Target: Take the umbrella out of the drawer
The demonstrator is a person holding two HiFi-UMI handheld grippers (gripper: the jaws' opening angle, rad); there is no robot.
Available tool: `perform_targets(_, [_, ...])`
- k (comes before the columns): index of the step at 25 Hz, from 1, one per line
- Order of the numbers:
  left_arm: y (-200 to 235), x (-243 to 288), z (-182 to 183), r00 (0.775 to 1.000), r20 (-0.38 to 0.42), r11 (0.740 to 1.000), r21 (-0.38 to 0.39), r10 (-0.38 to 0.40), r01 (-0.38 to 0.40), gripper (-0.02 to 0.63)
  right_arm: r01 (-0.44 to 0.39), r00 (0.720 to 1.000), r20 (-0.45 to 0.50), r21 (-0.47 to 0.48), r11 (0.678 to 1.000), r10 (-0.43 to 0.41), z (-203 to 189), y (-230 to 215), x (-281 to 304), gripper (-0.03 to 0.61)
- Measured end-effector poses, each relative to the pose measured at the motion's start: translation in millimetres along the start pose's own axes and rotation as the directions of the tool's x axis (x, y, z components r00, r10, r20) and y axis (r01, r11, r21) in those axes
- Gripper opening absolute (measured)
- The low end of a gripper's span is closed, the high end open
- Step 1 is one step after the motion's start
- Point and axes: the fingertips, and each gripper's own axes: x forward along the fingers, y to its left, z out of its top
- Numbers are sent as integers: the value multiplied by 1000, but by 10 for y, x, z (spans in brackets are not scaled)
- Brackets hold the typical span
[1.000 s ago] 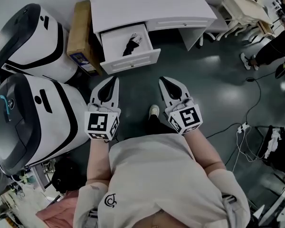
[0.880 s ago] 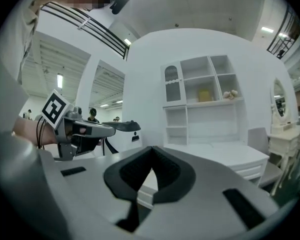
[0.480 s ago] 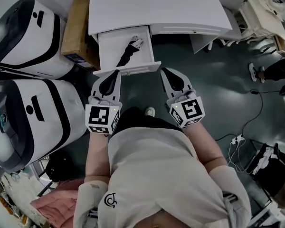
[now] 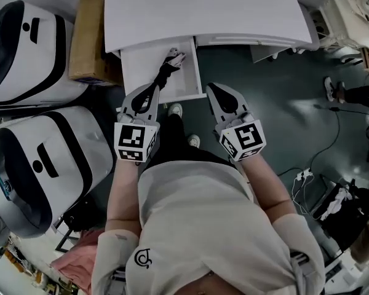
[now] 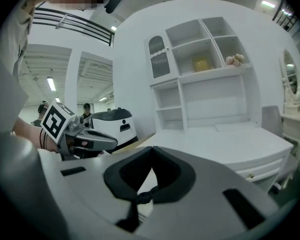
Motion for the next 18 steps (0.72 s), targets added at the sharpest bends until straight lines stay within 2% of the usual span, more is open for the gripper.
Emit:
perform_targets(5, [262,557,-300,993,-87,997,-19,-78,77,12,-12,1000,-23,-16,1000,12,-116,-226,505,6])
perform_targets(8, [394,892,-595,980,-158,992,-41,-124,119,12,-14,998,-57,-33,999,13,-271,-352,770,6])
perform_targets(13, [524,1396,-1150,931,-314,982,-74,-187,173,17,11,992,-125,-8,1000,-12,-570,-597,1108,6])
perform_targets(18, [495,1753,-1450,886,-393,969,-132,-246,210,80,32,982,-188,25,999,-27,-826,-754,1341,6])
